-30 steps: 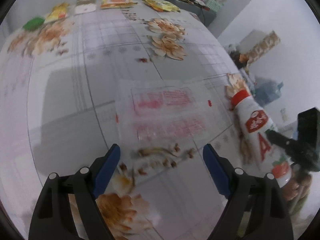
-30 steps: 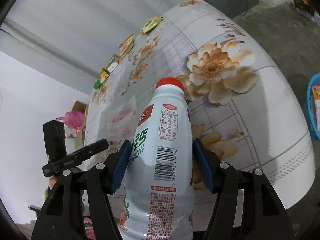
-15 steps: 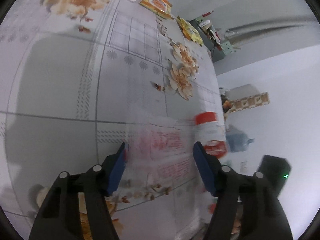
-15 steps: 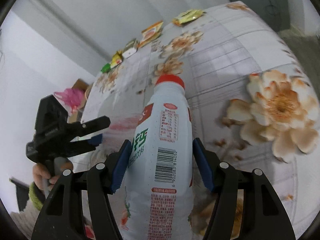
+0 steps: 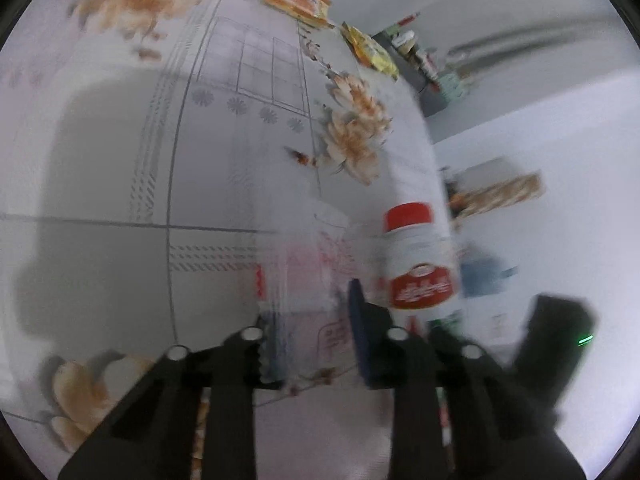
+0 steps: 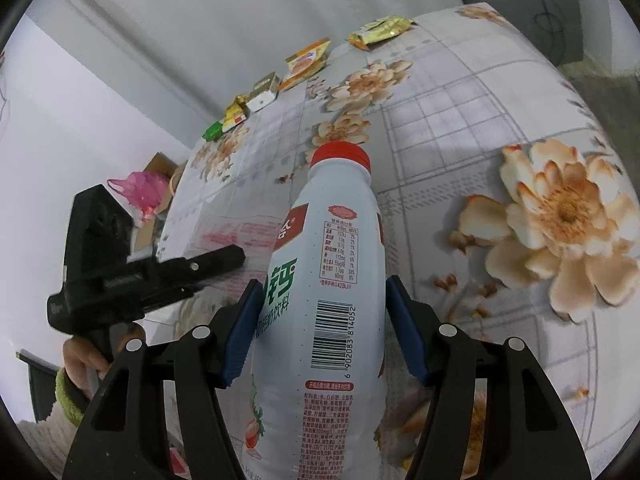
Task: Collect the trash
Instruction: 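Grasp the clear plastic bag with the left gripper while the right gripper holds the bottle, then carry the plastic bag and milk bottle over the blue wastebasket with both grippers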
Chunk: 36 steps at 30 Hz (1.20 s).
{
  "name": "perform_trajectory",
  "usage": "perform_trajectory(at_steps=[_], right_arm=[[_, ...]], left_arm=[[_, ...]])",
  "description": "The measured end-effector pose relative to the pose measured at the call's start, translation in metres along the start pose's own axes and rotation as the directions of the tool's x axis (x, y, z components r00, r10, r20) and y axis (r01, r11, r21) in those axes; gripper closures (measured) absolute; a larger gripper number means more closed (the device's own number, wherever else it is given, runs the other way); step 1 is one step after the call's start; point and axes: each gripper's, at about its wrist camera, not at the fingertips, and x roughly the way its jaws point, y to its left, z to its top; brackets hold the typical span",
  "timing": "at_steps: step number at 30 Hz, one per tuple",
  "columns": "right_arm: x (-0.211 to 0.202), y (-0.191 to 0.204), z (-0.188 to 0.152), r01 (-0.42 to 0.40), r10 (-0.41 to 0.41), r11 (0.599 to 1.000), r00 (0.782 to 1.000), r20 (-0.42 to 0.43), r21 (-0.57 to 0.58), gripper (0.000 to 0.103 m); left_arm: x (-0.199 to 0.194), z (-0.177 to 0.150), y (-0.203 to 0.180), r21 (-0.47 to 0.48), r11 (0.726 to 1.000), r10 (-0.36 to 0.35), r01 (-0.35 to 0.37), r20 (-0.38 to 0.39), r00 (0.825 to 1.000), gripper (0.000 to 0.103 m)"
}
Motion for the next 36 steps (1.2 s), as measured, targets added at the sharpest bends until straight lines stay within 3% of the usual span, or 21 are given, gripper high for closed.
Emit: perform_trajectory(at_steps=[5, 10, 17, 22, 24, 36], right_arm=[[-0.021, -0.010, -0.012, 0.056, -0.056, 0.998, 0.998, 0.011, 0.029, 0.044], [-0.032, -0.025, -0.017, 0.058, -0.056, 0.995, 0.998, -0.020, 0.086, 0.042], [-0.025, -0.030, -0.013, 0.077, -0.068, 0.992, 0.994, -0.088, 0.102, 0.038], [-0.018, -0.032, -0.010, 0.066, -0.054, 0.992, 0.993, -0.108, 0.112, 0.039], [-0.018, -0.034, -0.010, 0.064, -0.051, 0.990, 0.993, -0.107, 0.126, 0.044], [-0.037, -0.038, -0.018, -0.021, 0.030, 0.984, 0.998, -0.049, 0.179, 0.045]], left_arm=[[-0.005, -0.015, -0.036, 0.178, 0.977, 0.108, -0.120, 0.077, 0.991, 0.094], [-0.003, -0.036, -0.071, 0.348, 0.902, 0.209, -0.256, 0.166, 0.964, 0.096], [0.005, -0.054, -0.083, 0.431, 0.821, 0.294, -0.375, 0.244, 0.924, 0.097], [0.004, -0.059, -0.083, 0.443, 0.798, 0.315, -0.409, 0.271, 0.910, 0.097], [0.002, -0.062, -0.084, 0.447, 0.789, 0.322, -0.422, 0.285, 0.903, 0.098], [-0.005, -0.065, -0.091, 0.461, 0.766, 0.319, -0.449, 0.334, 0.887, 0.098]])
